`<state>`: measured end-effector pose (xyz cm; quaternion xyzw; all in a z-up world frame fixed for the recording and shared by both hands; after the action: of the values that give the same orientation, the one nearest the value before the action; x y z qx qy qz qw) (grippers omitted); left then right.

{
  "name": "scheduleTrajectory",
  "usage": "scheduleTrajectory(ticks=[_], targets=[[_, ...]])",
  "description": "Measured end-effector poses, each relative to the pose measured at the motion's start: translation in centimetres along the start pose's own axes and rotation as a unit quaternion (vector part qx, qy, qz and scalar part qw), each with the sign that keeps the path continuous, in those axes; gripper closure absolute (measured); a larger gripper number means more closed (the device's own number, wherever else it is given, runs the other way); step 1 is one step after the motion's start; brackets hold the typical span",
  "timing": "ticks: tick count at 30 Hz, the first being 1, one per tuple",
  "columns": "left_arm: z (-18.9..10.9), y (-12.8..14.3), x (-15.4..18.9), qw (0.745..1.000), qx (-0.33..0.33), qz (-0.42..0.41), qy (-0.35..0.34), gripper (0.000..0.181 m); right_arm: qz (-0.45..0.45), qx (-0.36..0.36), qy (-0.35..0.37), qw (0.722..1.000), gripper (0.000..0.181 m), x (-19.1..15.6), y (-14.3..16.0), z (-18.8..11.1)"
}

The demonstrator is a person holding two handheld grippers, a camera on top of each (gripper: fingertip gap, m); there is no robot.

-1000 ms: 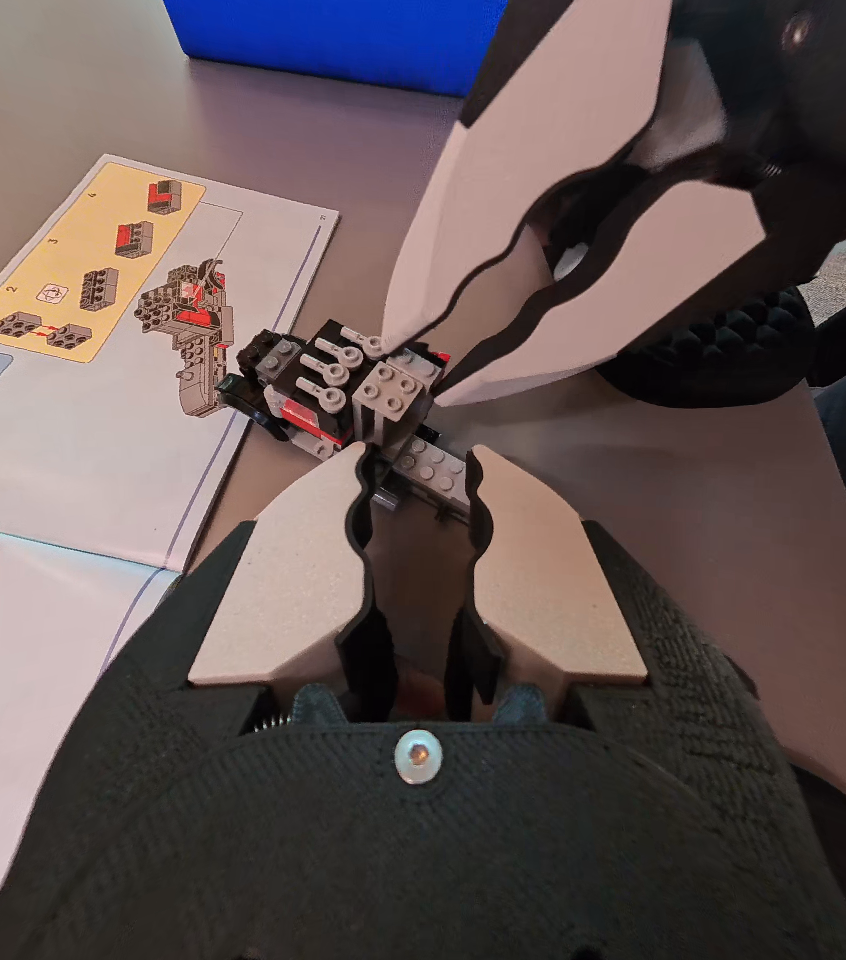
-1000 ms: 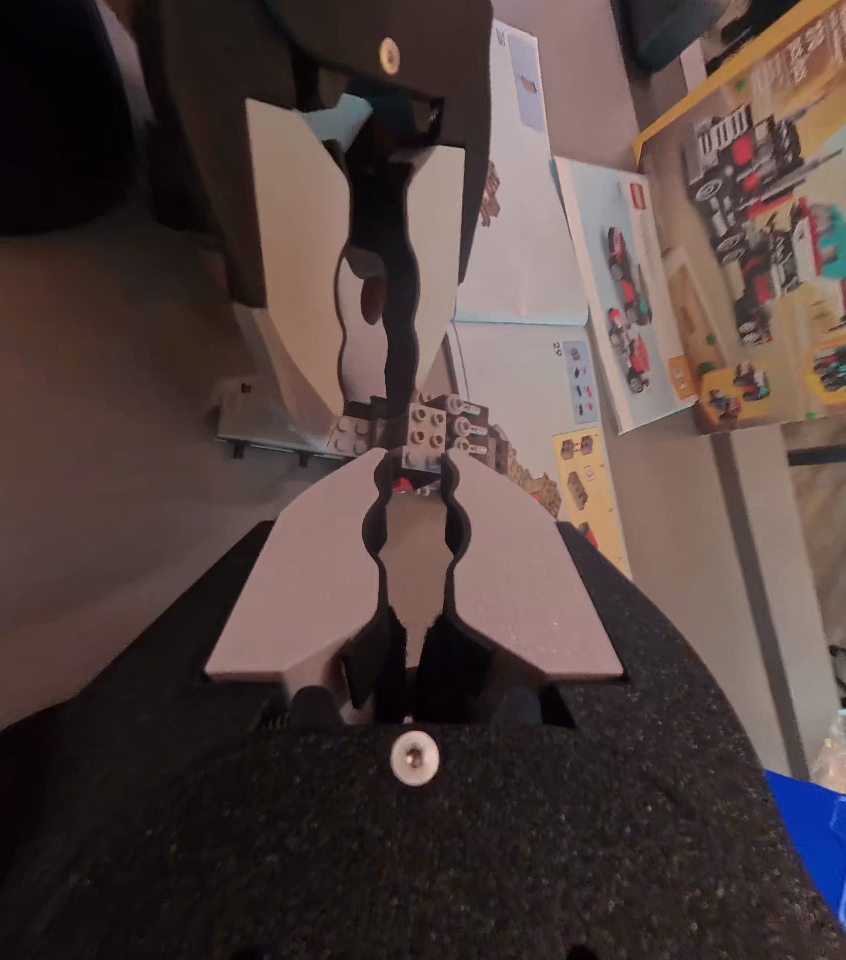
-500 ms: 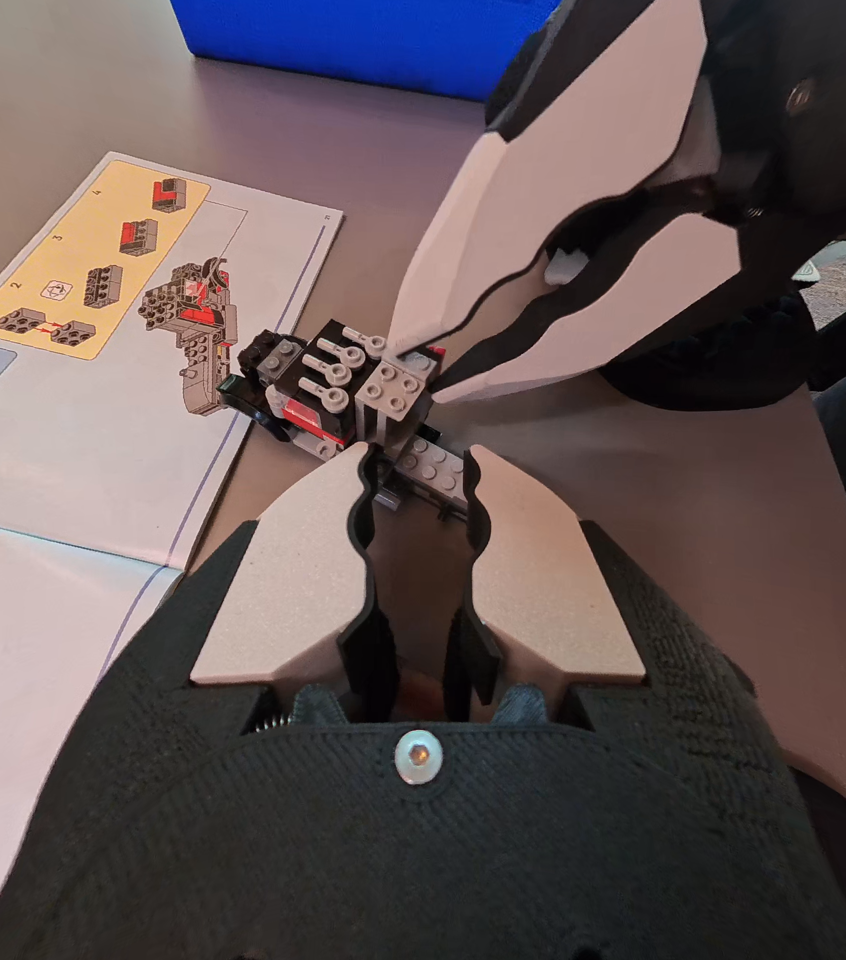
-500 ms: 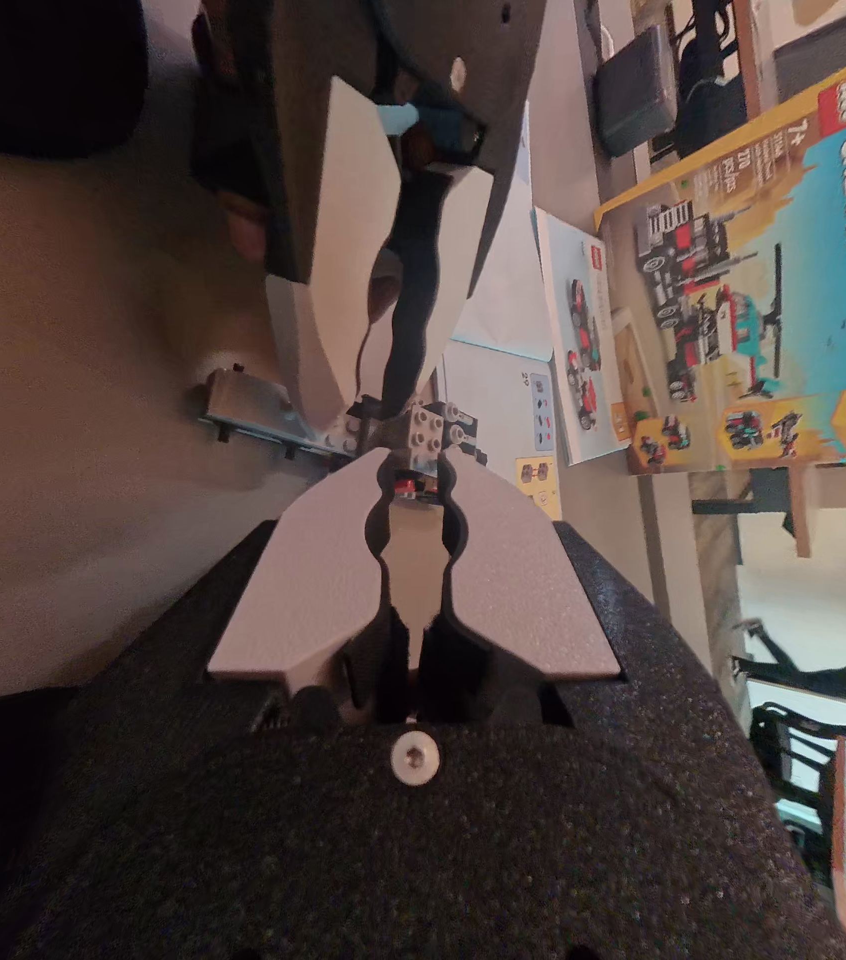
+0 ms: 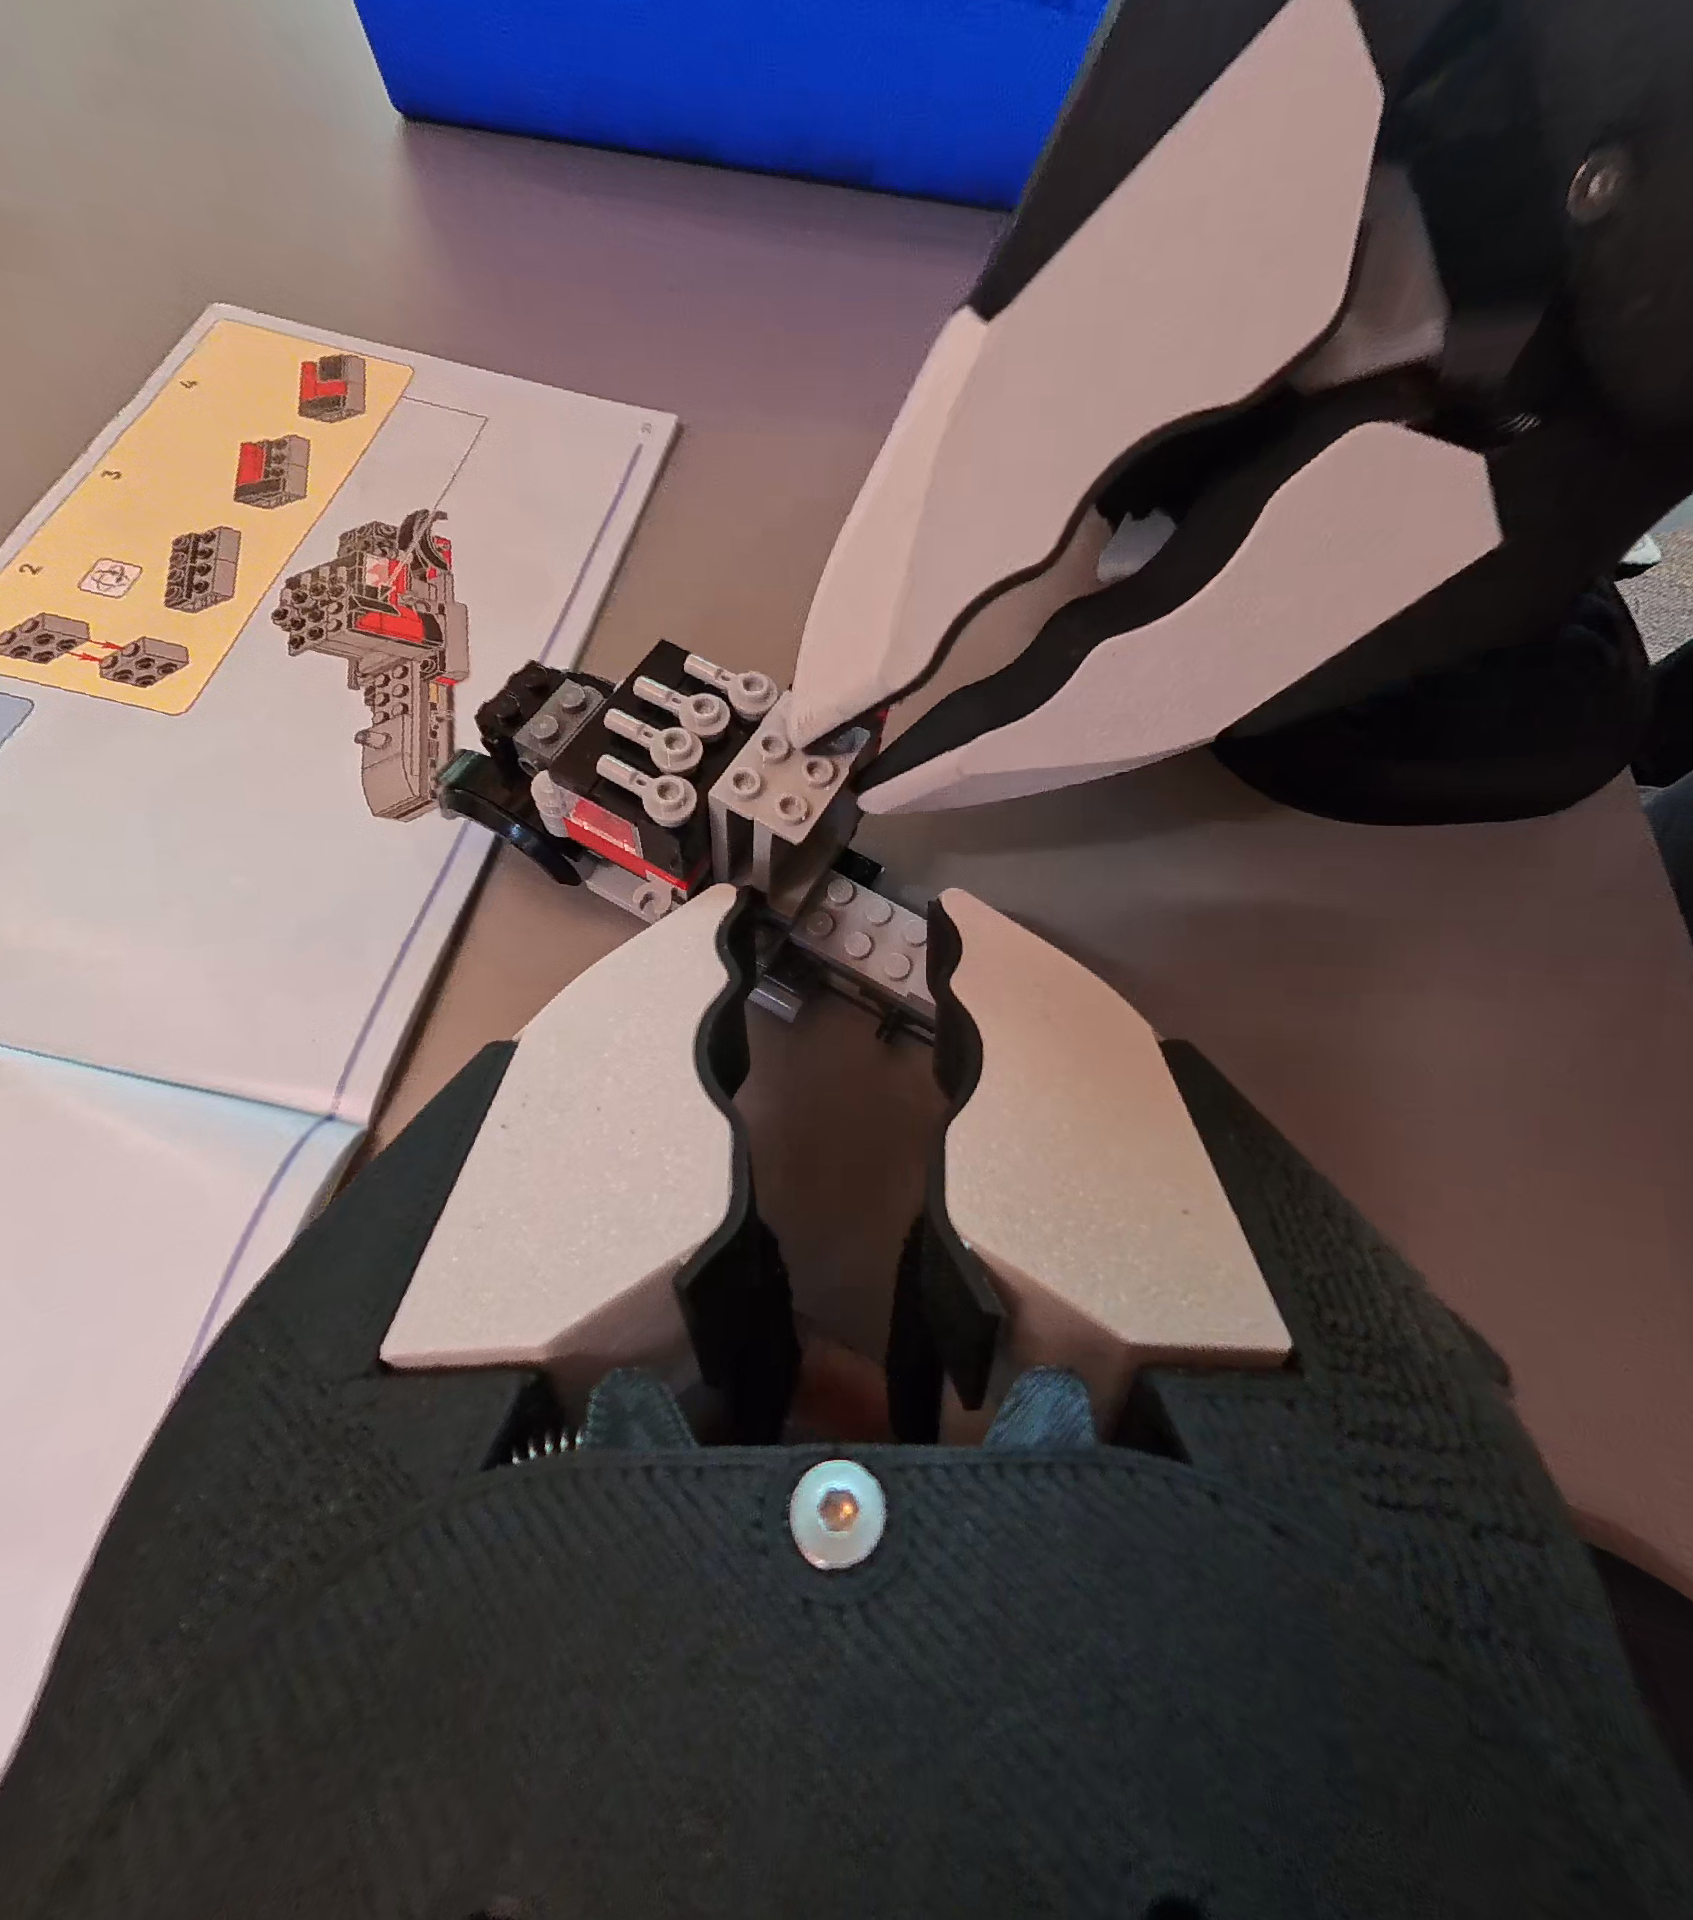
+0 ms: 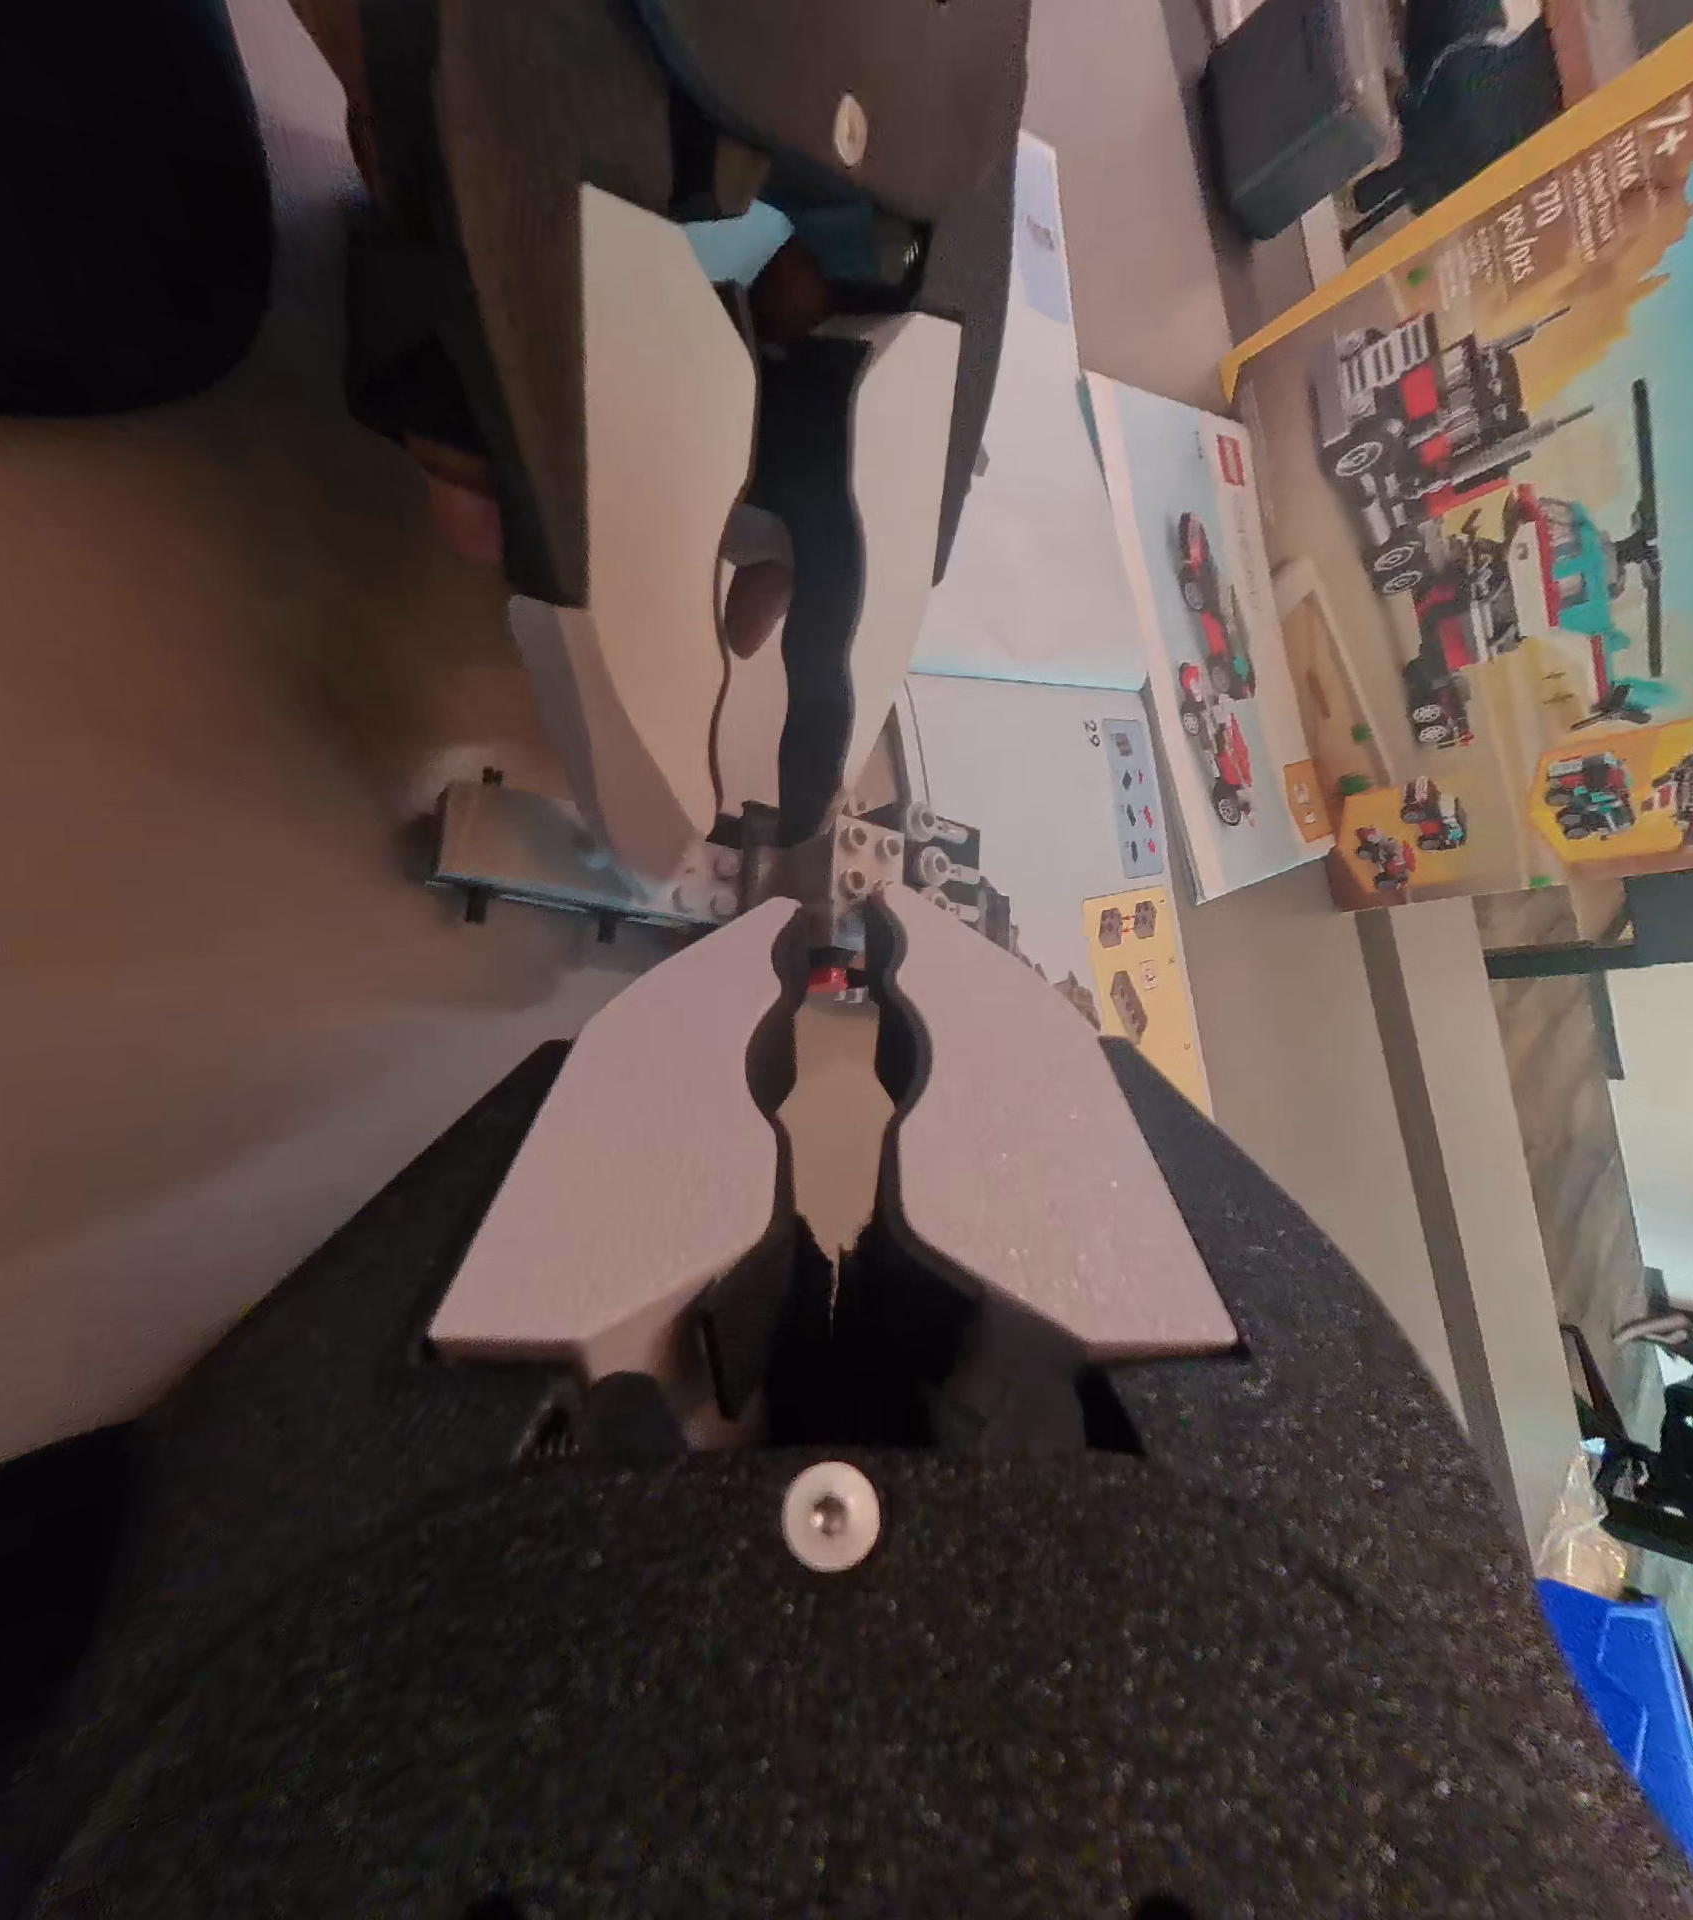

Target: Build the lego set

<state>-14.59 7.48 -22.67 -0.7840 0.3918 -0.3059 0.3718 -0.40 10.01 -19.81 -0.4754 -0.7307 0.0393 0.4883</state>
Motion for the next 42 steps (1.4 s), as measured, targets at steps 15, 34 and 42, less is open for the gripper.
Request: scheduleTrajectory(ticks=[15, 34, 42], targets=[[-0.3, 0.2, 0.0, 1.0, -0.004, 0.001, 0.015, 0.151, 0.152, 0.068, -0.08, 0.983, 0.128, 3.1, 1.9, -0.9], [-4.1, 1.2, 1.7, 0.981, 0.144, 0.022, -0.124, 0.136, 0.237, 0.125, -0.232, 0.935, 0.136, 3.6, 3.4, 3.3], [-4.0, 0.4, 2.0, 0.969, 0.203, 0.015, -0.136, 0.094, 0.386, 0.151, -0.2, 0.888, 0.143, 7.1, 4.1, 2.2]])
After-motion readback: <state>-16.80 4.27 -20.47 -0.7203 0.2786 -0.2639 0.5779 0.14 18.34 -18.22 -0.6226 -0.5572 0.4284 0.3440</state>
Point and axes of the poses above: each gripper's, where its closed fingertips meet, z out along the fingers, y out of its underside, x = y × z across the jaws, the point moved 10 cm from there along -z, back along the fingers, and after that the axes turned 7 degrees about y, right-handed, at the moved point
